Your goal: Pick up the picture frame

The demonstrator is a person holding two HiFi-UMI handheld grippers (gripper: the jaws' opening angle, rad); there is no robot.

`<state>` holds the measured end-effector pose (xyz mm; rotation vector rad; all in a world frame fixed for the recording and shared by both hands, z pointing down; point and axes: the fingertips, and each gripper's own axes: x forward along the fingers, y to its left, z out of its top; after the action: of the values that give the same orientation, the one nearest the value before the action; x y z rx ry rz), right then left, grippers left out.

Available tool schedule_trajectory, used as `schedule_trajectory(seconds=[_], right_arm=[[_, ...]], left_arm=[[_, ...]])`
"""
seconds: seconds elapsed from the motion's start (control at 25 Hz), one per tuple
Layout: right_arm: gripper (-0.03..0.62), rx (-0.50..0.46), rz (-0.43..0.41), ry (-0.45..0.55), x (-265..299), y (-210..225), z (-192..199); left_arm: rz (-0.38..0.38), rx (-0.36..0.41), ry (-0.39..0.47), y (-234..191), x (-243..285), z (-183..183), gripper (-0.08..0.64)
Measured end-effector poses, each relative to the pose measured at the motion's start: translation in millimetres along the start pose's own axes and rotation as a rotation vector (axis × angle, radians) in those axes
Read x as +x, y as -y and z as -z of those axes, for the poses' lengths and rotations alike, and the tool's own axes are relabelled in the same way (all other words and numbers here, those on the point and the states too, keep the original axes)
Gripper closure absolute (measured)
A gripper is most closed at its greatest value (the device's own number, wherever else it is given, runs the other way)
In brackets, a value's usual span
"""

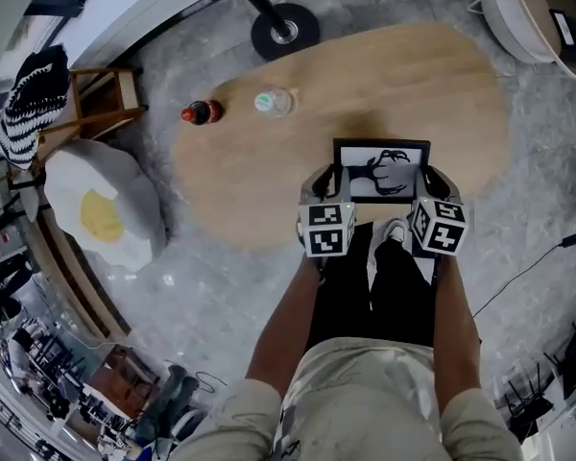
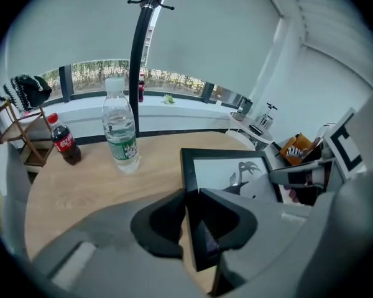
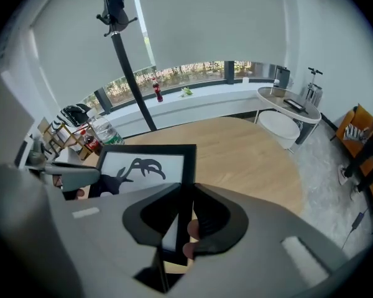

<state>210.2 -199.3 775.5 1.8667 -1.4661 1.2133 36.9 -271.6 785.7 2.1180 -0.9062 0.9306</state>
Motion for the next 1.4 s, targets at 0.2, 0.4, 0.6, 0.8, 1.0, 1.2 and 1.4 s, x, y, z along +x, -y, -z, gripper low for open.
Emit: schedule_trajectory(seconds=[0.2, 0.4, 0.6, 0.8, 1.0, 1.2, 1.4], right_arm=[[0.523, -0.023, -0.019, 0.055, -16.9, -8.6, -29.7], [0.523, -0.053, -0.045, 0.083, -37.7, -2.8, -48.7], [0.523, -0.113, -0.099, 0.11, -47.3, 0.0, -74.6], [0.523, -0.156, -0.136, 0.133, -68.6, 12.1, -96.8], [0.523, -0.19, -0.171, 0.179, -92.9, 29.6, -126.9], [0.523, -0.219, -0.209, 0.234, -108.9, 27.8, -157.0], [0.523, -0.229, -0.23, 0.3, -123.3, 13.9, -188.2]], left_arm=[[-0.022, 0.014, 0.049, 0.9, -19.6, -31.7, 0.477], [-0.06, -0.009, 0.089, 18.0, -40.2, -46.2, 0.477], [-0.119, -0.05, 0.146, 29.4, -56.6, -63.5, 0.477], [-0.168, -0.076, 0.194, 53.4, -74.5, -80.2, 0.479], [-0.205, -0.112, 0.246, 82.1, -88.3, -104.4, 0.48], [-0.234, -0.115, 0.306, 89.8, -104.2, -131.8, 0.48], [-0.263, -0.102, 0.367, 84.5, -124.7, -164.8, 0.48]])
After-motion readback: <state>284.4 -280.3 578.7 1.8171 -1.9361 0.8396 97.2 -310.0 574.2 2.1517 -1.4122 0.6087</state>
